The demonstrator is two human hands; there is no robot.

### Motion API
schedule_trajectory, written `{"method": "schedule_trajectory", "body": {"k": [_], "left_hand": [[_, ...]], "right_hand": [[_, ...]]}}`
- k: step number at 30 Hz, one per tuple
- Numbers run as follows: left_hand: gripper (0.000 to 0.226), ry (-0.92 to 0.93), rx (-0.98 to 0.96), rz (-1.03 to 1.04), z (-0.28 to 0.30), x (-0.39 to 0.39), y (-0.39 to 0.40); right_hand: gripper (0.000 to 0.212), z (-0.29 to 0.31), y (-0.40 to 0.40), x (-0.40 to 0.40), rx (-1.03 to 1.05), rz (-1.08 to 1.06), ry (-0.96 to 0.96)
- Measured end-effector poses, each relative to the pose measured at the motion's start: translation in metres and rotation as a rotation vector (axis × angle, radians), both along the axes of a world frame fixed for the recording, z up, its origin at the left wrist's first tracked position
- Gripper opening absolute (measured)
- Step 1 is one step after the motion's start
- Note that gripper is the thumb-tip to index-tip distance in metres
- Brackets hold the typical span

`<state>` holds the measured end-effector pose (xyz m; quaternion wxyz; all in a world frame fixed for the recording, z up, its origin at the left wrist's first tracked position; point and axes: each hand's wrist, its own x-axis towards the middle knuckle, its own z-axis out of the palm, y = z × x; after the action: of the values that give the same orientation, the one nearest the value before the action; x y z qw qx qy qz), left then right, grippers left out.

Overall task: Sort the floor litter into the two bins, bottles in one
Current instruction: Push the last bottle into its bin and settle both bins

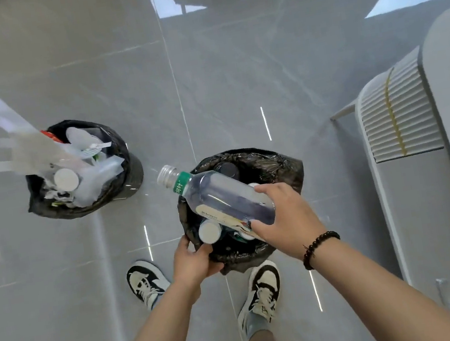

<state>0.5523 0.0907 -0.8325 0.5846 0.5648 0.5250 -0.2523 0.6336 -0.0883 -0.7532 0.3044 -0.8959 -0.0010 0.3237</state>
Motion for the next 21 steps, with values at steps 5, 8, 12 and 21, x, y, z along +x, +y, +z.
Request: {"method": "schedule_trajectory", "body": {"k": [5, 8, 12, 21], "left_hand": [[0.031, -0.015, 0.027, 0.116, 0.04, -0.014, 0.058], [0.026, 0.004, 0.031, 0.183, 0.056, -0.032, 0.093], [0.024, 0.013, 0.031, 0.292, 0.058, -0.054, 0.138], [0.03, 0.085, 0.026, 0.514, 0.04, -0.115, 0.21]], "right_hand": [[0.045, 0.033, 0.063, 0.012, 0.166, 0.023, -0.052], [0.026, 0.042, 0.101, 0.012, 0.279, -0.088, -0.058], [0.019, 0.034, 0.162, 0.033, 0.398, -0.323, -0.046], [0.019, -0.046, 0.262, 0.076, 0.291, -0.768, 0.106]]}}
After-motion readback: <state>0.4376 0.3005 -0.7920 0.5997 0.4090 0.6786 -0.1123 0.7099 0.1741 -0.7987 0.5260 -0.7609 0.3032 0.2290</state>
